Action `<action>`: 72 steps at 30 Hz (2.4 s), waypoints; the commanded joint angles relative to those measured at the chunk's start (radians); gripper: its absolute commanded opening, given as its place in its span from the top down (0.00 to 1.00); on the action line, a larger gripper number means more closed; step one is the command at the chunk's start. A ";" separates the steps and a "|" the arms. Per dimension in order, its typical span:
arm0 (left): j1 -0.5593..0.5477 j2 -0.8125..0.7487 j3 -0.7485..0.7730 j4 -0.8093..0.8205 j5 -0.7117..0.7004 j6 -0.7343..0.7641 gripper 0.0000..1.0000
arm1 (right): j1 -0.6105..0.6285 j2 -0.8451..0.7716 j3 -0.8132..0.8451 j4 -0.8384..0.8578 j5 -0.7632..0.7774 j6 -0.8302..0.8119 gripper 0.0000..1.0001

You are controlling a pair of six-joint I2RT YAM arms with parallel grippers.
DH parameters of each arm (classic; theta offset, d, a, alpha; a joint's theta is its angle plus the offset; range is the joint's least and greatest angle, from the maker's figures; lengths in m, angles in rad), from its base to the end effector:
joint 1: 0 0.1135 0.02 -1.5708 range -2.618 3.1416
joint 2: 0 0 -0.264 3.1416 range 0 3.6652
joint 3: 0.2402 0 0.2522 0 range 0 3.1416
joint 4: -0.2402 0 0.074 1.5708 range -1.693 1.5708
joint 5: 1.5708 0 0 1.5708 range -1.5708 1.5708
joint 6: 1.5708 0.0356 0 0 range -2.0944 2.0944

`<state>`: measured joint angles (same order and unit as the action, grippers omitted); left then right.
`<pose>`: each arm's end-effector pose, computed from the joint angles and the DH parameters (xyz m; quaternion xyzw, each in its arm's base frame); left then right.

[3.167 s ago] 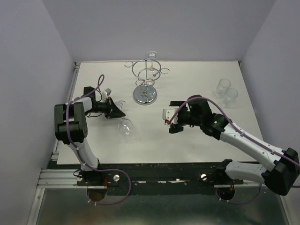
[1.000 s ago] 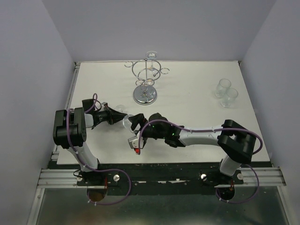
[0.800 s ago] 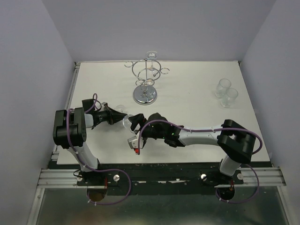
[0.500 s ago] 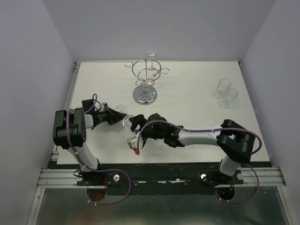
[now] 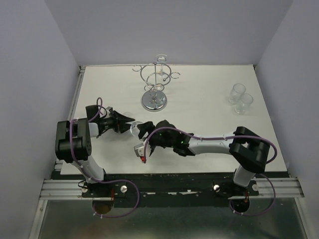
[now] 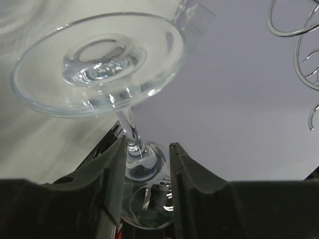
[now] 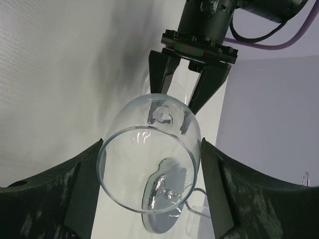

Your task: Take the wine glass off the wine glass rack

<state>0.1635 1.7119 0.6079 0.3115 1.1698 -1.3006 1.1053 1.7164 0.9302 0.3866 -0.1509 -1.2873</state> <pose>0.2842 0.0137 0.1205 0.3598 -0.7138 0.6008 0.0085 0.1633 0.3370 0.2013 -0.7887 0.2652 0.0125 0.5546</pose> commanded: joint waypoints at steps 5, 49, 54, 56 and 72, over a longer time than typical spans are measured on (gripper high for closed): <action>-0.001 -0.054 0.010 -0.063 0.001 0.099 0.46 | -0.002 -0.001 0.007 0.011 0.070 0.045 0.28; 0.223 -0.182 -0.026 -0.210 -0.102 0.273 0.44 | -0.541 -0.279 0.344 -1.003 0.028 0.714 0.39; 0.235 -0.204 -0.036 -0.219 -0.124 0.297 0.44 | -0.671 -0.149 0.519 -1.103 -0.010 0.738 0.41; 0.238 -0.207 -0.034 -0.232 -0.131 0.310 0.45 | -0.720 -0.098 0.580 -1.118 -0.022 0.750 0.41; 0.271 -0.206 0.003 -0.427 -0.177 0.529 0.46 | -1.042 0.192 1.008 -1.149 -0.061 0.825 0.42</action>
<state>0.4210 1.5269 0.5980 -0.0280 1.0389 -0.8711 0.1207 1.8687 1.8275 -0.7643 -0.1810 -0.5045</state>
